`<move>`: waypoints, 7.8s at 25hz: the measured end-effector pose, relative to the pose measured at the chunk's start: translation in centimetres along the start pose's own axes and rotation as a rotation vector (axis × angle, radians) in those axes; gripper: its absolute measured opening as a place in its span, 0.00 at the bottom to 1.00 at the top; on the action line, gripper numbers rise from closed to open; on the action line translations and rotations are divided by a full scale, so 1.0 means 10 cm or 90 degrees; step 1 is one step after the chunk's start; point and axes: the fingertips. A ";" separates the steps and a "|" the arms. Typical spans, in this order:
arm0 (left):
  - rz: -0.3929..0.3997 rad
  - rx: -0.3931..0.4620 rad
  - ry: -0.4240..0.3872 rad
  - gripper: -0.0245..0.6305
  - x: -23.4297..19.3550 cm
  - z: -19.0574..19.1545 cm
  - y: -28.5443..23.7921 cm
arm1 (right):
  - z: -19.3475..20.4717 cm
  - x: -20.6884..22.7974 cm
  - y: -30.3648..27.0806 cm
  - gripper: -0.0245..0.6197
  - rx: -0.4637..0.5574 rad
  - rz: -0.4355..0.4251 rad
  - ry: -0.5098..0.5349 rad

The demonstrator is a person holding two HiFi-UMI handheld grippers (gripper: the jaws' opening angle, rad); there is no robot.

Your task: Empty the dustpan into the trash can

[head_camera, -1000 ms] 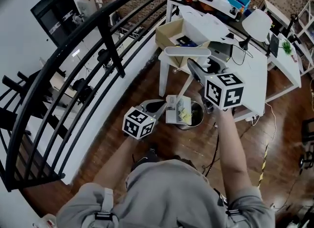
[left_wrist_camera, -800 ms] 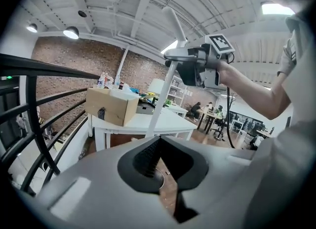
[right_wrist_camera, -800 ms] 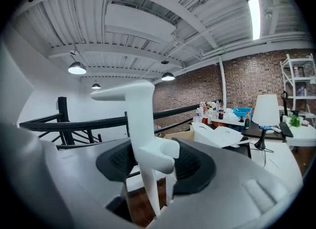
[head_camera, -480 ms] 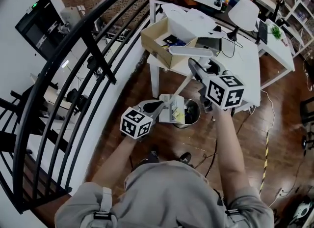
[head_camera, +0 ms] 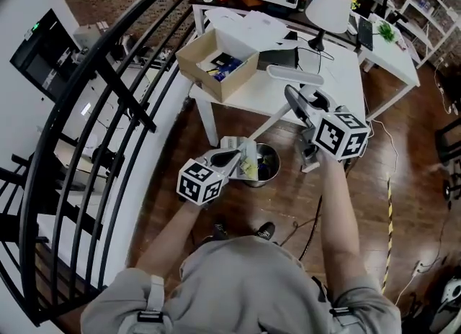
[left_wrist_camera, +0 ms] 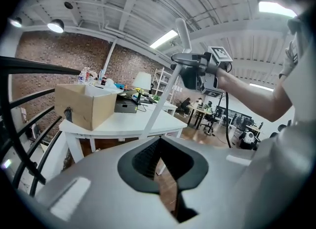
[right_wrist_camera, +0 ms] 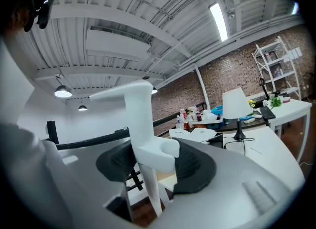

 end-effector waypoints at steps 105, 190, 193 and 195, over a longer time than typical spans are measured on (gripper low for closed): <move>0.215 -0.059 -0.075 0.04 1.72 -0.07 -1.65 | 0.52 1.87 2.93 0.34 0.036 0.360 0.052; 0.222 0.047 -0.083 0.04 1.62 -0.71 -1.36 | 0.69 0.98 1.74 0.04 0.038 0.213 0.078; 0.221 0.062 -0.077 0.04 1.59 -0.85 -1.23 | 0.55 0.74 1.68 0.04 0.051 0.181 0.073; 0.221 0.070 -0.073 0.04 1.55 -0.93 -1.14 | 0.46 0.61 1.63 0.04 0.060 0.160 0.075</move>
Point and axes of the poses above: the fingertips, and each gripper's own axes: y backward along the fingers, x to its right, z out of its underside, and after that the axes turned 3 degrees about x, right-handed
